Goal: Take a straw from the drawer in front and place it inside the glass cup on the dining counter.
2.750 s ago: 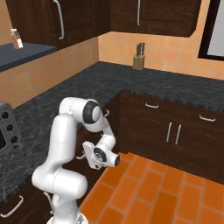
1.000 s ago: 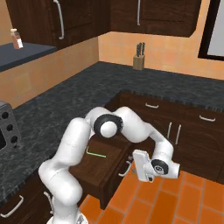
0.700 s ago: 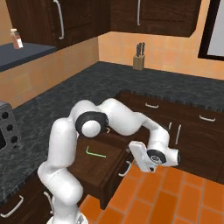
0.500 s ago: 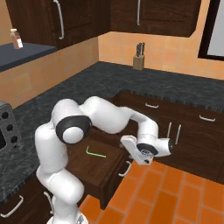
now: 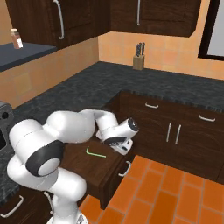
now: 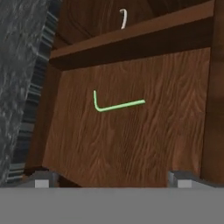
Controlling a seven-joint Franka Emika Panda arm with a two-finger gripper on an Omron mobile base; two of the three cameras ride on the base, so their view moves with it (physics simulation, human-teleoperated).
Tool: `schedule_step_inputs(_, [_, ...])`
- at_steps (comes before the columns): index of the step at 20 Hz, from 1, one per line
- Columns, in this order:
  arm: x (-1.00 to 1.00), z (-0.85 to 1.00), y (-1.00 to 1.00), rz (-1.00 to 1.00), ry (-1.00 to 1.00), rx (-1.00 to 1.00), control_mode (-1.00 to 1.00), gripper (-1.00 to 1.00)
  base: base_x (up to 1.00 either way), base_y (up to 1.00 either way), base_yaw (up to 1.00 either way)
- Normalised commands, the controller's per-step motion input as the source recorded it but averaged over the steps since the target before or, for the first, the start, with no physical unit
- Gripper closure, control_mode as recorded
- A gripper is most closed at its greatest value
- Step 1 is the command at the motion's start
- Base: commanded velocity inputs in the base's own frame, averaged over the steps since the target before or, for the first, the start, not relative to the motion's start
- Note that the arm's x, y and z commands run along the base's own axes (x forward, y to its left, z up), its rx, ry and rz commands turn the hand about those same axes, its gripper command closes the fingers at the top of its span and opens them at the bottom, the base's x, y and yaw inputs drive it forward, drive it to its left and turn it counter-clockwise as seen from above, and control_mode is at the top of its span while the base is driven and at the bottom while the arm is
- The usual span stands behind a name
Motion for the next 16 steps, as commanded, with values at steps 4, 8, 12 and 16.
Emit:
schedule_step_inputs(4, [0.25, -0.28, 0.2, 0.0, 0.2, -0.18, -1.0, -1.0, 0.0, 0.0, 0.0])
schedule_step_inputs(8, [0.08, -0.45, 0.02, 0.0, 0.15, -0.14, -1.0, -1.0, 0.0, 0.0, 0.0])
schedule_step_inputs(12, [0.03, -0.49, 0.0, 0.0, 0.14, -0.1, -1.0, -1.0, 0.0, 0.0, 0.0])
schedule_step_inputs(16, [0.0, -0.31, -0.13, 0.0, 0.06, -0.09, -1.0, -1.0, 0.0, 0.0, 0.0])
